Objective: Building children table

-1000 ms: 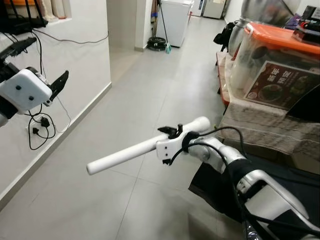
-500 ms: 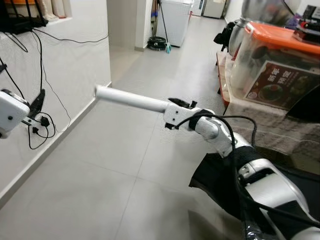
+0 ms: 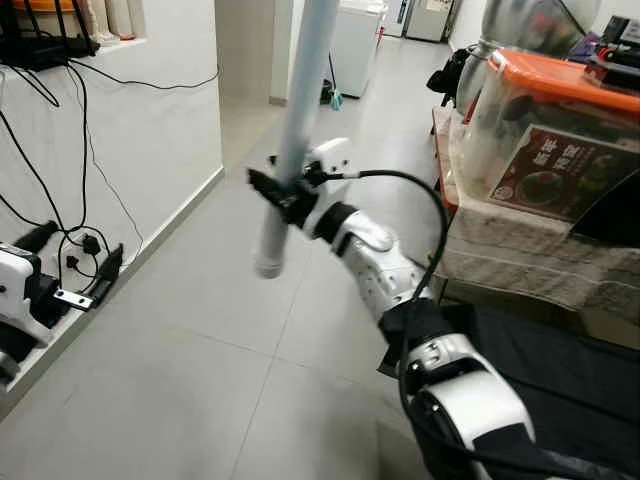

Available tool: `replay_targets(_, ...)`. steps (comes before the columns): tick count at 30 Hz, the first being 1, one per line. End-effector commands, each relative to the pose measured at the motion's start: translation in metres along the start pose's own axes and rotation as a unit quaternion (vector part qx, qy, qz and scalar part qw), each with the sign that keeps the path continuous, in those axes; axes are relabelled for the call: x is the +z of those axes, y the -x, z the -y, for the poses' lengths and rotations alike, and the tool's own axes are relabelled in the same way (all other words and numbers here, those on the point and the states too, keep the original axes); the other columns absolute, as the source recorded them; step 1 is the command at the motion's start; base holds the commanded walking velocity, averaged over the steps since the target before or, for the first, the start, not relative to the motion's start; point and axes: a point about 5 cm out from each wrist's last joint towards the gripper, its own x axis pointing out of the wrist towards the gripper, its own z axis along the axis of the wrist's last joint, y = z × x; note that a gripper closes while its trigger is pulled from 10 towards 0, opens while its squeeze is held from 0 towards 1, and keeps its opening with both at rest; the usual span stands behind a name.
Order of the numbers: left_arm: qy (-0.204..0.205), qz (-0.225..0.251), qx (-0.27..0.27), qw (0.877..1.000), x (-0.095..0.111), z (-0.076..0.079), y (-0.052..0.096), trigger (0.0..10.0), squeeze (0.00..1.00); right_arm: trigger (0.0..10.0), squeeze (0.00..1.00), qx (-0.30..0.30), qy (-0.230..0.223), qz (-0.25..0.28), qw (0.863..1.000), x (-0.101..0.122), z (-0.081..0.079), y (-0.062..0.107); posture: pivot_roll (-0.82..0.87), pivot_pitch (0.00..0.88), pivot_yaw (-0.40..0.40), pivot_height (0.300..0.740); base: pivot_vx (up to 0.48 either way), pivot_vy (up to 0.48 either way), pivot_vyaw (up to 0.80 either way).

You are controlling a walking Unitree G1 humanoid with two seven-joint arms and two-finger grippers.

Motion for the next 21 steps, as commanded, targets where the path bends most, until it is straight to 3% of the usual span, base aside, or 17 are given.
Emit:
replay_targets(1,0.034,-0.010,-0.047,0.998,-0.005,0.018,-0.003,10.0,0.00,0.0,0.00,0.008,-0.027,0.013,1.000,0.002,-0.009,-0.003,0.10,0.000,-0.142,0.740,0.000,0.000,0.00)
replay_targets(6,0.039,-0.015,-0.067,0.997,-0.006,0.024,-0.004,10.0,0.00,0.0,0.00,0.018,-0.034,0.017,0.999,0.001,-0.014,-0.005,0.10,0.000,-0.141,0.740,0.000,0.000,0.00)
replay_targets(11,0.068,-0.038,-0.133,0.988,-0.008,0.039,-0.002,10.0,0.00,0.0,0.00,0.039,-0.047,0.023,0.998,0.003,-0.022,-0.004,0.09,0.000,-0.135,0.740,0.000,0.000,0.00)
replay_targets(14,0.071,-0.046,-0.140,0.987,-0.011,0.041,0.000,10.0,0.00,0.0,0.00,0.043,-0.051,0.022,0.998,0.006,-0.023,-0.003,0.10,0.000,-0.136,0.740,0.000,0.000,0.00)
replay_targets(21,0.077,-0.076,-0.177,0.978,-0.016,0.044,-0.001,10.0,0.00,0.0,0.00,0.107,-0.032,0.027,0.993,0.013,-0.044,-0.002,0.09,0.000,-0.129,0.740,0.000,0.000,0.00)
